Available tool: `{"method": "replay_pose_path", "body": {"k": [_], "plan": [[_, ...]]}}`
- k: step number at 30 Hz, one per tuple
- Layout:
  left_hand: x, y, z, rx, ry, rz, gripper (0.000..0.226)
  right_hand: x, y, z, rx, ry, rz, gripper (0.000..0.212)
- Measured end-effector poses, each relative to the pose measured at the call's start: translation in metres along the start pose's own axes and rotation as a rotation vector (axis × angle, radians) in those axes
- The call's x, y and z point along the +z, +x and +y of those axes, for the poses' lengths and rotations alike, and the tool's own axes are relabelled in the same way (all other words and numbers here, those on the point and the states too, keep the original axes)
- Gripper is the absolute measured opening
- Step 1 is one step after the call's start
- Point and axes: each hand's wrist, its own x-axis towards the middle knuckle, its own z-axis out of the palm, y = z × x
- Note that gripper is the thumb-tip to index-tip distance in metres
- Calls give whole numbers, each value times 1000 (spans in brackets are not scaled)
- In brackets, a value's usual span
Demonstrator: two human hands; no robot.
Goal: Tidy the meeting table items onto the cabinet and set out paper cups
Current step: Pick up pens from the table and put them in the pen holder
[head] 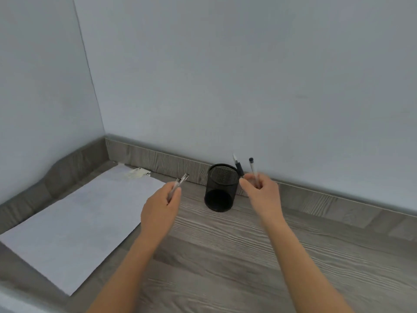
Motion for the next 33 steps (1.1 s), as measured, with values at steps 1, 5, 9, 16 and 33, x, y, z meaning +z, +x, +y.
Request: {"method": "replay_pose_path", "body": {"k": [1, 5, 9, 16, 33], "plan": [[3, 7, 0, 10, -18, -20, 32, 0, 7, -8, -16, 45, 31, 22], [12, 29, 0, 42, -67, -64, 32, 6, 35, -25, -51, 127, 135, 20], [15, 38, -4, 31, -103, -55, 27, 21, 56, -16, -38, -93, 64, 12], [17, 41, -9, 10, -142, -69, 32, 27, 65, 2, -36, -374, -28, 9], [27, 54, 17, 28, -272, -119, 38, 11, 69, -6, -848, -1766, -109, 33]]}}
